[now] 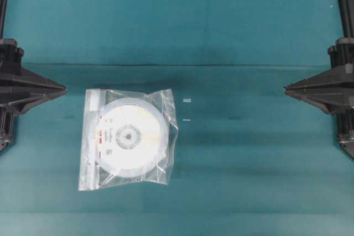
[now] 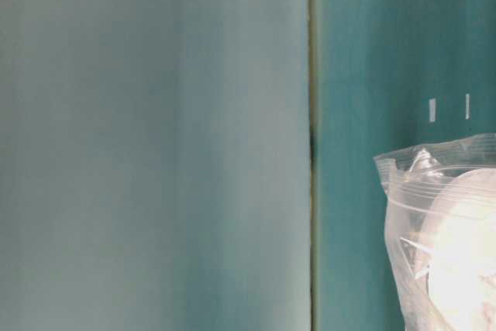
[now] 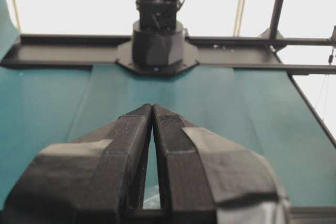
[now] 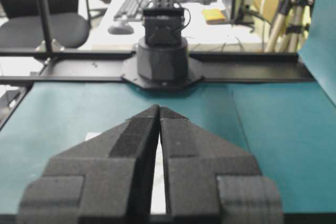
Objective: Take out the reel from the clear zip bag.
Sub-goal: 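Move the left gripper to the left edge of the clear zip bag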
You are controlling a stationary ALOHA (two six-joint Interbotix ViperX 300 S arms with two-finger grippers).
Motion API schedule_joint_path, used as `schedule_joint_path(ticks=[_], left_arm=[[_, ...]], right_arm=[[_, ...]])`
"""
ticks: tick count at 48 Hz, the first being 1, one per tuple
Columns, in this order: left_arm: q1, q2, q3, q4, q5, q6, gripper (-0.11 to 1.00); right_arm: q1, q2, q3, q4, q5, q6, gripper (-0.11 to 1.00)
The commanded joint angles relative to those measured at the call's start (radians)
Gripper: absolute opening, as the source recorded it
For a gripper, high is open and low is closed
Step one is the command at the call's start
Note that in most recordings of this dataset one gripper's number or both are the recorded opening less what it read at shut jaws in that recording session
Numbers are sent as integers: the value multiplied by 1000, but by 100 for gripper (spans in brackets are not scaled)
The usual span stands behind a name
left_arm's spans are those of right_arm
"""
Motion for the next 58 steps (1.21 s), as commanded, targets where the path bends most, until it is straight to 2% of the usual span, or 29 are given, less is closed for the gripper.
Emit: schedule_joint_path(ticks=[1, 4, 8, 10, 16, 23, 41, 49, 58], left_arm=[[20, 35, -8, 14, 35, -60, 14], [29, 43, -9, 14, 57, -121, 9], [29, 46, -9, 18, 66, -199, -1], [29, 46, -9, 20, 67, -233, -2], [29, 52, -8, 18, 89, -345, -2], [38, 91, -3, 20, 144, -526, -2], [54, 206, 15, 18, 267, -911, -2], [43, 244, 60, 20, 278, -1008, -2], [44, 250, 155, 18, 192, -1022, -2]], right_arm=[[-5, 18, -15, 8, -9, 5, 10], [-5, 34, -17, 43, -6, 29, 11], [-6, 64, -15, 84, -6, 89, 0], [-6, 80, -15, 94, -5, 120, 0], [-6, 146, -20, 95, -21, 187, 0], [-6, 265, -54, 101, -41, 249, 0], [-8, 588, -201, 126, -43, 347, 0], [-8, 655, -242, 126, -43, 362, 0], [-8, 667, -253, 126, -43, 365, 0]])
